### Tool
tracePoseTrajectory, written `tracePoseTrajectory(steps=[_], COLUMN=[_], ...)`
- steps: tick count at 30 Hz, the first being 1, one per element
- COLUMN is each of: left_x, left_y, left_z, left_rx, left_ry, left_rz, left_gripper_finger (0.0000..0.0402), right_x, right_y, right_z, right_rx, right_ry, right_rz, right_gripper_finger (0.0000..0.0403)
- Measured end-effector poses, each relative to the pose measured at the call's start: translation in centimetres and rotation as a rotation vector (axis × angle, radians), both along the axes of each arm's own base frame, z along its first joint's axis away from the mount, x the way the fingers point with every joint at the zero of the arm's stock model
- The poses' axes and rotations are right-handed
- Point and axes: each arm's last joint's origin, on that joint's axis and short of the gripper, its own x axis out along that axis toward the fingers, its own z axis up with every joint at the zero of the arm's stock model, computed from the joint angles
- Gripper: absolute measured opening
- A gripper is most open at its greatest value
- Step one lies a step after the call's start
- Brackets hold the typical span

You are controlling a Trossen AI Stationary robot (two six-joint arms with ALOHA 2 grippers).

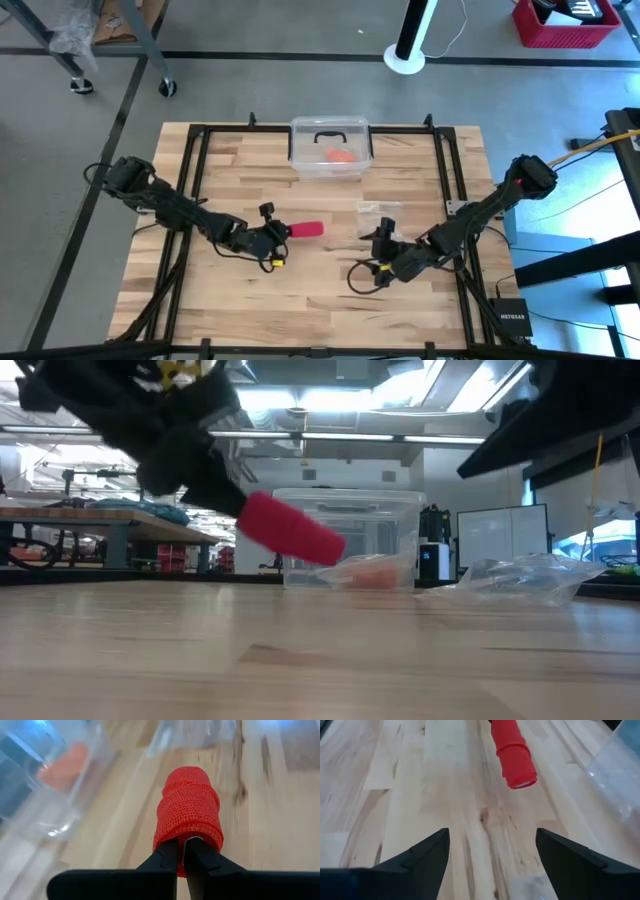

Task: Roll bandage
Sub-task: Roll the red bandage

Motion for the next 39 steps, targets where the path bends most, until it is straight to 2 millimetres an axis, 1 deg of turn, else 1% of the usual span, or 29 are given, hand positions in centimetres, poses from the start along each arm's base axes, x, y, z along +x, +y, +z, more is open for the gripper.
tracePoseTrajectory(steps=[3, 7, 11, 17, 20, 24, 27, 31, 36, 39], left_x=[-0.1, 0.1, 0.4, 0.4, 0.3, 0.3, 0.2, 0.2, -0.4, -0.8], left_y=[0.4, 0.7, 1.0, 1.0, 1.0, 1.0, 0.7, 0.1, -0.3, -0.5], left_z=[-1.0, -2.1, -2.7, -2.9, -3.0, -3.1, -2.4, -0.1, 1.5, 1.4], left_rx=[-0.020, -0.008, -0.022, -0.022, -0.024, -0.029, -0.016, -0.022, -0.027, -0.044], left_ry=[0.039, 0.076, 0.080, 0.089, 0.099, 0.105, 0.123, 0.124, 0.143, 0.171], left_rz=[-0.003, 0.011, 0.038, 0.043, 0.043, 0.048, 0.019, -0.005, -0.033, -0.042], left_gripper_finger=[0.0004, 0.0004, 0.0004, 0.0007, 0.0028, 0.0071, 0.0098, 0.0117, 0.0118, 0.0113], right_x=[-0.2, -0.1, 0.0, 0.0, 0.0, 0.0, 0.0, 0.0, 0.0, 0.0], right_y=[-0.2, -0.1, 0.0, 0.0, 0.0, 0.0, 0.0, 0.0, 0.0, 0.0], right_z=[-0.6, -0.5, -0.3, -0.3, -0.3, -0.3, -0.3, -0.4, -0.4, -0.4], right_rx=[0.006, 0.012, 0.023, 0.018, 0.017, 0.017, 0.017, 0.019, 0.020, 0.022], right_ry=[-0.003, -0.020, -0.045, -0.042, -0.040, -0.039, -0.034, -0.030, -0.031, -0.030], right_rz=[0.002, -0.004, 0.009, 0.015, 0.016, 0.016, 0.019, 0.023, 0.023, 0.025], right_gripper_finger=[0.0296, 0.0296, 0.0296, 0.0296, 0.0296, 0.0296, 0.0296, 0.0296, 0.0296, 0.0296])
